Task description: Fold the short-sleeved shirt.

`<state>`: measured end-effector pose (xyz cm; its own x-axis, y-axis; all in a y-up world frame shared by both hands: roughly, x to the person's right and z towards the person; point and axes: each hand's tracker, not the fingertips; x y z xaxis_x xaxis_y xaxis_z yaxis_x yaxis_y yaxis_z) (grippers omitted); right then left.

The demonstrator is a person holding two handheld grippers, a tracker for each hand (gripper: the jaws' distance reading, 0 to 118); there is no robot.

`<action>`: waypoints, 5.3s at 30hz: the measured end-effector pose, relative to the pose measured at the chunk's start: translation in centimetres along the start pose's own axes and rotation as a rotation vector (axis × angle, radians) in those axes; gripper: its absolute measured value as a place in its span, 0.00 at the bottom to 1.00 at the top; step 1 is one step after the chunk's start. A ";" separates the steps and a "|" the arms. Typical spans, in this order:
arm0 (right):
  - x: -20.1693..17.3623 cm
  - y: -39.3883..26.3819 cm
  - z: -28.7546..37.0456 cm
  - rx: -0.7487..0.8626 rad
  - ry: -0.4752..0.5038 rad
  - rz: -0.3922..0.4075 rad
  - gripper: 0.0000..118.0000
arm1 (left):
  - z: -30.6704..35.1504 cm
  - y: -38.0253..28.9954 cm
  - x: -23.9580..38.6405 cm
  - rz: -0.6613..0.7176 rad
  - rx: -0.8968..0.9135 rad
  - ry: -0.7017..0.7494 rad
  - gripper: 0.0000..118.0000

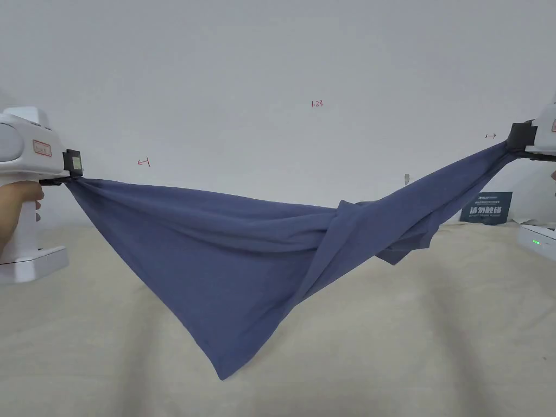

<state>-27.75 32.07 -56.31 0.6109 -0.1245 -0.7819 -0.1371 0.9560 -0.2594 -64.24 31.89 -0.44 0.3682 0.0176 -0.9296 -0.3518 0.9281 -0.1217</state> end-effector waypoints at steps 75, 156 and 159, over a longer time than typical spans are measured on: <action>10.2 -47.1 25.6 -0.711 -0.047 0.094 0.05 | 20.3 -49.5 -7.5 -0.033 -0.692 -0.007 0.00; -4.9 -26.0 23.4 0.200 0.019 0.241 0.00 | 11.4 -27.8 10.0 -0.088 -0.094 -0.260 0.00; -5.1 -26.3 21.9 0.178 0.021 0.246 0.00 | 8.4 -27.7 11.1 -0.116 -0.172 -0.275 0.00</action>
<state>-10.18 13.33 -33.13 0.5602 0.1126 -0.8206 -0.1388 0.9895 0.0410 -43.21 9.50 -4.46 0.6244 0.0367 -0.7802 -0.4254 0.8538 -0.3002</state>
